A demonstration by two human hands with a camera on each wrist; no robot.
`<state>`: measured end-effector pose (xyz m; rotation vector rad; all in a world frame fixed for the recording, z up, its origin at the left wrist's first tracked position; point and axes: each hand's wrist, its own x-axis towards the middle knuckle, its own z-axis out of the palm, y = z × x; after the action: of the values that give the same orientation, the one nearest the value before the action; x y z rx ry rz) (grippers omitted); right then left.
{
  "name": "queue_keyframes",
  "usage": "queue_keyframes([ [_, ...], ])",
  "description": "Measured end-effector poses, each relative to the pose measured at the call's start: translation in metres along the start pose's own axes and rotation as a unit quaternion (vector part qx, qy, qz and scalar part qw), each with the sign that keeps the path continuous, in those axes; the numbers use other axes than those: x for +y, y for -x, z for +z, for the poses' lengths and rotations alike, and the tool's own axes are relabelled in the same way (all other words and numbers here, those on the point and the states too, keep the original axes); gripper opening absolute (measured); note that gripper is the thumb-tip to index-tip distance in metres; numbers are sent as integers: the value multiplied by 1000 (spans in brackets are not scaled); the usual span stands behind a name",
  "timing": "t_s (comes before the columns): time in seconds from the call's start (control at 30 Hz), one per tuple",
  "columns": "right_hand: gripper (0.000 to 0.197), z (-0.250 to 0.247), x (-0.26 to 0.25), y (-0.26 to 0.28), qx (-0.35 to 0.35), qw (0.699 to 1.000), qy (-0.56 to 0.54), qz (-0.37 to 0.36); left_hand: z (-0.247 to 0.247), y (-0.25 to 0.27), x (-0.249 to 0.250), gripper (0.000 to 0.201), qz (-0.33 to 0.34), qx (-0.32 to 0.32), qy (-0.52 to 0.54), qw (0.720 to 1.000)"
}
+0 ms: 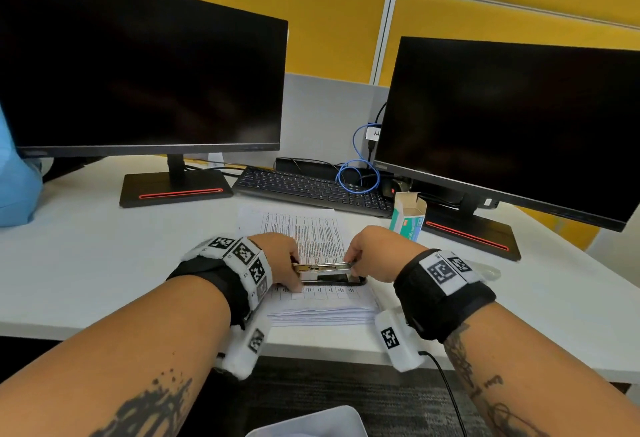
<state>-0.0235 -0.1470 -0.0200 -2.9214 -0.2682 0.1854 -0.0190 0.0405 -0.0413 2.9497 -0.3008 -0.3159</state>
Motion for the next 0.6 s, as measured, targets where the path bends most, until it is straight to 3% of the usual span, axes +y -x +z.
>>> queue_keyframes([
  [0.1,26,0,1,5,-8,1000,0,13,-14,9,-7,37,-43,-35,-135,989],
  [0.17,26,-1,2,10,-16,1000,-10,19,-23,13,-9,43,-57,-46,-137,988],
  [0.3,23,2,3,15,-17,998,-40,35,-30,19,-6,40,-24,15,-146,989],
  [0.53,22,10,4,14,-5,998,-39,43,-10,23,-20,22,-34,-24,-192,981],
  [0.6,22,11,4,15,-9,998,-31,48,-14,29,-19,26,-38,-21,-182,982],
])
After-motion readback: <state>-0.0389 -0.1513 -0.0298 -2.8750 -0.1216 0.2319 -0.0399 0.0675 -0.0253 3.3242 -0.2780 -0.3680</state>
